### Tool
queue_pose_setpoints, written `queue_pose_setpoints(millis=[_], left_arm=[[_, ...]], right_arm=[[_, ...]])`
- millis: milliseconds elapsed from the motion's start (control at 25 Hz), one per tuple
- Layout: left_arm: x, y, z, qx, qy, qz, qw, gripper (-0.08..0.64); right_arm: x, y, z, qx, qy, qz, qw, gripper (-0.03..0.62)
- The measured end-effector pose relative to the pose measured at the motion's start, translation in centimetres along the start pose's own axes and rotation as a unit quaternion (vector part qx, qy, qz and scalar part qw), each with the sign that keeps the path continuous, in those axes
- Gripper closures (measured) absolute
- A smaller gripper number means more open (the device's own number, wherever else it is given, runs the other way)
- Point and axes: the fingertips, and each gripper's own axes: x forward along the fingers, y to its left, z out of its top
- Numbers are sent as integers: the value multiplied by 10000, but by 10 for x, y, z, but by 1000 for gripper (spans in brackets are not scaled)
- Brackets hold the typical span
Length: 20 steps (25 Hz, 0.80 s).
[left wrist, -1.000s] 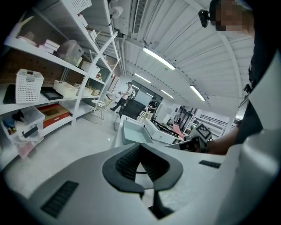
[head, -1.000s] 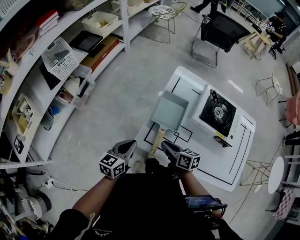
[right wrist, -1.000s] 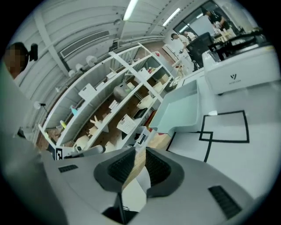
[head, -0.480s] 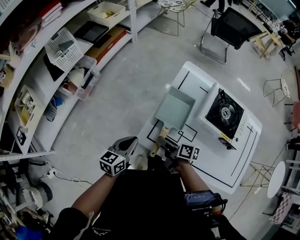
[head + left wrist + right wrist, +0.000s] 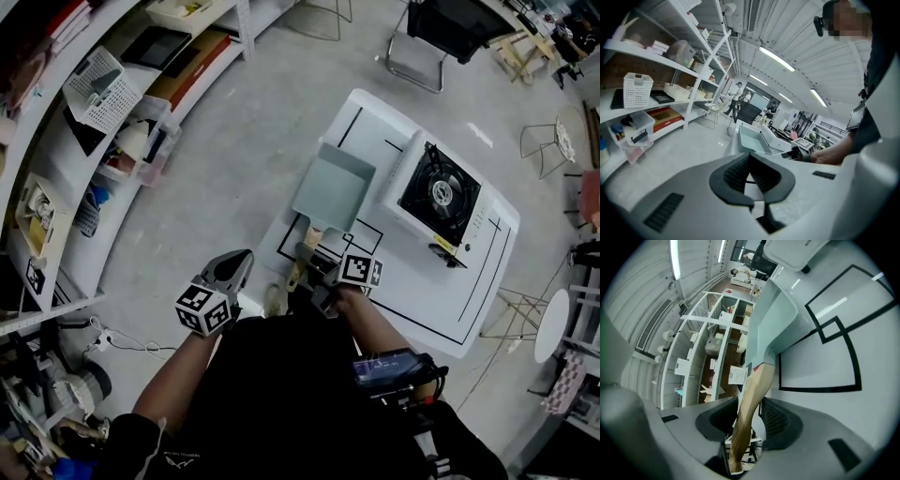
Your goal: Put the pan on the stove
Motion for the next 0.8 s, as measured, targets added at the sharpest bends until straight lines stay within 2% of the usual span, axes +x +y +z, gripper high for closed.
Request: queue_pose_setpoints(millis=[200,400,800], left_arm=[[1,2,-3,-54,44,68,10000,551],[2,-1,-6,-74,106,50,9999,551],[0,-3,-8,-100,158,98,9998,551]], right_arm=[[2,2,1,246,23,270,9993,433],[-3,0,2,567,-178,491,9970,454],[-5,0,3,1052,-414,719,9910,472]])
